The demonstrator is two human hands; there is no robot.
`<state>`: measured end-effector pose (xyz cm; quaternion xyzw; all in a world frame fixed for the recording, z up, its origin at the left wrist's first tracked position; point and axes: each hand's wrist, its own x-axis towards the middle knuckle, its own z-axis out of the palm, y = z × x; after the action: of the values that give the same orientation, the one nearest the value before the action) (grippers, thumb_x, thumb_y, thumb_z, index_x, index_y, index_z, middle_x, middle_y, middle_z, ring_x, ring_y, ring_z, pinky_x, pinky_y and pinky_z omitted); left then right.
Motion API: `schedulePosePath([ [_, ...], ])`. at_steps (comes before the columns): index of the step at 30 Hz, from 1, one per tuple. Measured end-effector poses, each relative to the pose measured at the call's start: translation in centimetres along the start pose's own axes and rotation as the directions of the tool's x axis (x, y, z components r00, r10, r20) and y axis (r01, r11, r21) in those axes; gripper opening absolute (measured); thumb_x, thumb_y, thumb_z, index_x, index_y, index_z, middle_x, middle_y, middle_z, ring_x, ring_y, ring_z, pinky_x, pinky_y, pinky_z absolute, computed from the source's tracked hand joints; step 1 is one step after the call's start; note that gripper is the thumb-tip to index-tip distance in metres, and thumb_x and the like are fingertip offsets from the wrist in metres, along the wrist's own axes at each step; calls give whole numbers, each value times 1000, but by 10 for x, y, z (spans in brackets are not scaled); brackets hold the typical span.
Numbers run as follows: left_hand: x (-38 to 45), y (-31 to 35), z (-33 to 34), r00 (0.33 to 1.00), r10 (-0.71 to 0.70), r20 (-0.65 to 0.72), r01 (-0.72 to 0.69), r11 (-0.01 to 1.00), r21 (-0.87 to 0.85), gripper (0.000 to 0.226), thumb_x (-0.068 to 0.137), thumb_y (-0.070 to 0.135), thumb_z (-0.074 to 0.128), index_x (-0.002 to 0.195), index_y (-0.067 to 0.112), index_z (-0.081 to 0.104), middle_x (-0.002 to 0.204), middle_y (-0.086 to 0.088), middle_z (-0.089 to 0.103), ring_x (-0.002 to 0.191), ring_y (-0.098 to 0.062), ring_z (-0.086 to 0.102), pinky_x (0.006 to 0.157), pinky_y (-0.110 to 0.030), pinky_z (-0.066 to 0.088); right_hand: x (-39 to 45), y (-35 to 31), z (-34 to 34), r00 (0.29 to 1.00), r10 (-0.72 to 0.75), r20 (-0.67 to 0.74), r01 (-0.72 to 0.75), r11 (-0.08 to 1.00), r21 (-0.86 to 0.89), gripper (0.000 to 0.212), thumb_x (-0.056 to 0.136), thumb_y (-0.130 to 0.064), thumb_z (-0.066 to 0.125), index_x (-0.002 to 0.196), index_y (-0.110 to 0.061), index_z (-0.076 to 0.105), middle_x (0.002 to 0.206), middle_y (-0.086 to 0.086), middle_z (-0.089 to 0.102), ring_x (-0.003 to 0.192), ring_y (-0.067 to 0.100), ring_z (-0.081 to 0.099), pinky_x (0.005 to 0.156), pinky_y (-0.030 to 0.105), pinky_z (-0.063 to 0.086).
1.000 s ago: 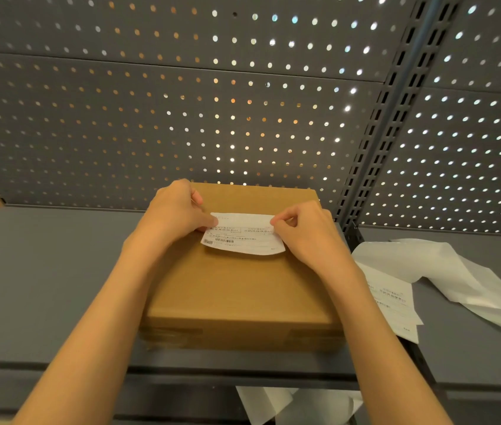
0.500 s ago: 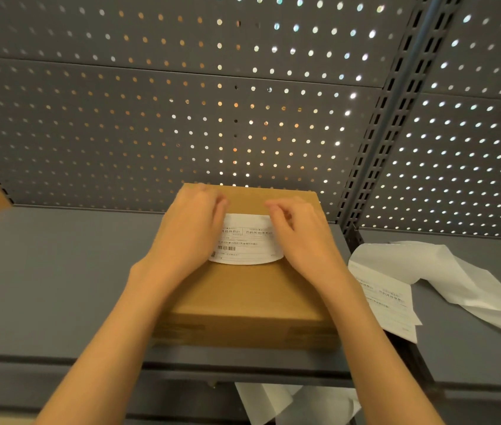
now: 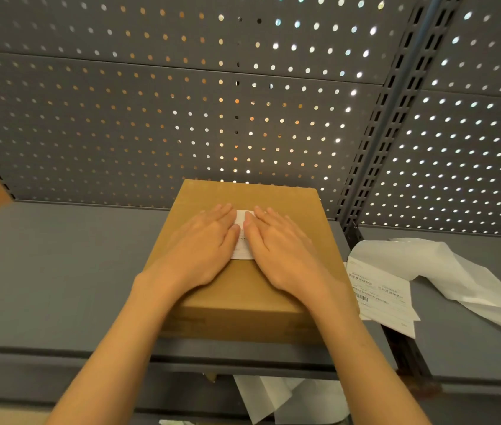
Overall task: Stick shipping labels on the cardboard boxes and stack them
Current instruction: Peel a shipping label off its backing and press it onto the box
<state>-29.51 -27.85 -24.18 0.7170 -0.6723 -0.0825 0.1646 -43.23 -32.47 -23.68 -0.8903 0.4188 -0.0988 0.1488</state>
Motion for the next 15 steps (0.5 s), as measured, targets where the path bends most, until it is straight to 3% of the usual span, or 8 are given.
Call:
schedulePosePath([
  [10,-15,-13,-14,992,-114,-55,118,991,64,47,102,29,21,148,16,22,156,3,18,143,-10,12,110,-20,7,-13,16,-8,990,127,-57,-128,992,-17,55,102,-37,10,148,-13,26,158,2,18,146,17,10,117,30,4],
  [15,-24,3,-12,995,-8,-104,12,999,35,48,102,26,21,148,13,20,157,2,14,144,-8,8,108,-13,-2,-17,-2,-9,997,24,-76,-19,998,57,52,103,-33,17,149,-9,21,158,4,17,146,13,8,117,25,2],
])
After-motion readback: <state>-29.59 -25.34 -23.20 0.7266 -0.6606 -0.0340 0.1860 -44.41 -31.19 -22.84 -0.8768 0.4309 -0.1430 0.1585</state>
